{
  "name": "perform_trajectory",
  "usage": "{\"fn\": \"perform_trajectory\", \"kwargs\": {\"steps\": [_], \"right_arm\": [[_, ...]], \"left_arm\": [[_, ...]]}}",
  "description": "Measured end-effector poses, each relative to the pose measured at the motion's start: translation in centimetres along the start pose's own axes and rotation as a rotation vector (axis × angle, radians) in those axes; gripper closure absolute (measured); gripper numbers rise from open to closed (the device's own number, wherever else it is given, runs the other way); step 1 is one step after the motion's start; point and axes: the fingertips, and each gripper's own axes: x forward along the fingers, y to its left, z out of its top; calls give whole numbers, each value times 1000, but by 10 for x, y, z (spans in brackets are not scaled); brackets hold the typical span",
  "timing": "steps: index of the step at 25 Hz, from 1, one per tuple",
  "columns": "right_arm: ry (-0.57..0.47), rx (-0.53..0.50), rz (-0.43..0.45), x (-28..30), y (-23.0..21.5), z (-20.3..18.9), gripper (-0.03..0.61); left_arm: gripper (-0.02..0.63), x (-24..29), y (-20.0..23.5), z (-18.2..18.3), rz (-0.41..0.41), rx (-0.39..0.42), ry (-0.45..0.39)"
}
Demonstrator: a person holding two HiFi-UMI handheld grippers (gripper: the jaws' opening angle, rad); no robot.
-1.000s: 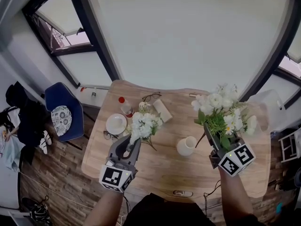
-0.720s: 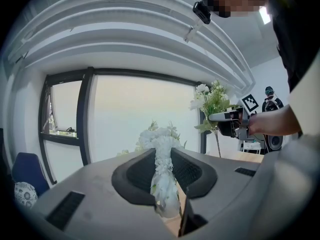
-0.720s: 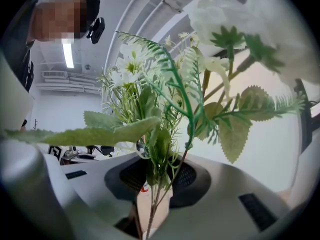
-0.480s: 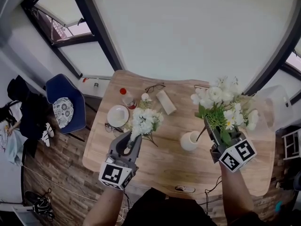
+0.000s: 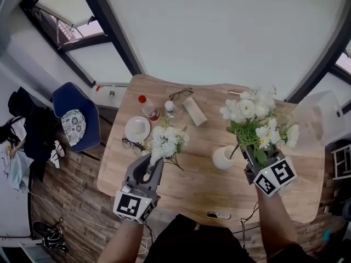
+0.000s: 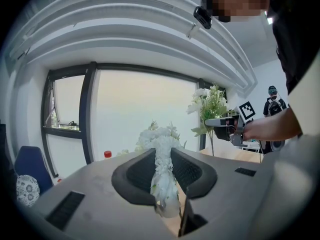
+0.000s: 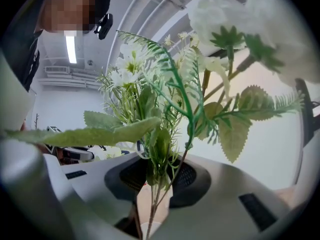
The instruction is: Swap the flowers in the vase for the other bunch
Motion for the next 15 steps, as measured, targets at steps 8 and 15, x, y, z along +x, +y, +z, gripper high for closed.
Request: {"fn": "perform_trajectory", "kwargs": {"steps": [8, 15], "right_arm": [[40, -11, -14, 2, 2, -24, 468], [108, -3, -4, 4, 2, -45, 468]], "left_arm": [[525, -13, 3, -17, 7, -1, 31], [525, -14, 5, -18, 10, -1, 41]]}}
